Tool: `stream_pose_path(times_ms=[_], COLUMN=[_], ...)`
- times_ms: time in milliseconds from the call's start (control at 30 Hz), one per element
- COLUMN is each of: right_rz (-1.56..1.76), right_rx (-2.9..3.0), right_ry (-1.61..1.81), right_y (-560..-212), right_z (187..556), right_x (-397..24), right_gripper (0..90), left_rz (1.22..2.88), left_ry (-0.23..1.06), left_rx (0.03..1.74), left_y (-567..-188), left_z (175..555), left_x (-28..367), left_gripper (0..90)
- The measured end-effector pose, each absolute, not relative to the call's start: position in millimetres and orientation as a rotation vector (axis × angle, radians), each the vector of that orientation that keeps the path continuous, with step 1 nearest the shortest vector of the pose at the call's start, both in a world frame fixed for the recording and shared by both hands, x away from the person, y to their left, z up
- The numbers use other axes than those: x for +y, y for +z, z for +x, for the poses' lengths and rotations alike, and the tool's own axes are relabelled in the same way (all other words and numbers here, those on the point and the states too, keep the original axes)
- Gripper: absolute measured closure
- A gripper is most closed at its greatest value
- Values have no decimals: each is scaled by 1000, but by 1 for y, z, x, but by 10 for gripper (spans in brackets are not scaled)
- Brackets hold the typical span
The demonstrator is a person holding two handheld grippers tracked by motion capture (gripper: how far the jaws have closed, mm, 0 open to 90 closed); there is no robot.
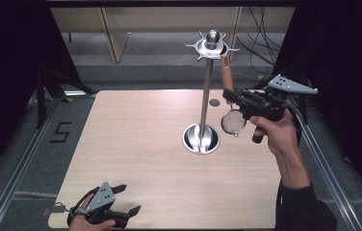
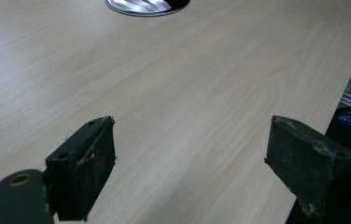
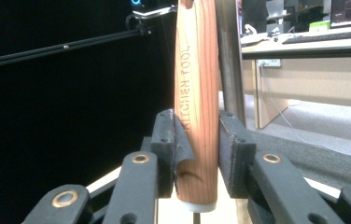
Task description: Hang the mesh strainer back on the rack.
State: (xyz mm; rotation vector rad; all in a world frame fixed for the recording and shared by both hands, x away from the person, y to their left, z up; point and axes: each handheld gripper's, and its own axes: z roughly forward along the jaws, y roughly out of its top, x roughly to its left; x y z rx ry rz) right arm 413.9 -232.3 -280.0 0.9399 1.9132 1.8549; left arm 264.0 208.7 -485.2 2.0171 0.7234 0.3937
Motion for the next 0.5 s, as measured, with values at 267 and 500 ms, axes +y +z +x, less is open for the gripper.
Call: stream_pose_path(times_ms=[267, 500], right_rz=[966, 963], right_rx=[1936, 1956], right_ry=[1859, 1851], right_y=[-283, -286], right_z=[420, 425], right_x=[-228, -226], right_gripper=[713, 713], left_rz=[2014, 2019], left_ry=[389, 393], left_rx=[723, 722], left_y=[-485, -485], left_z=[264, 264], left_x=[208, 209], left_gripper=[152, 152])
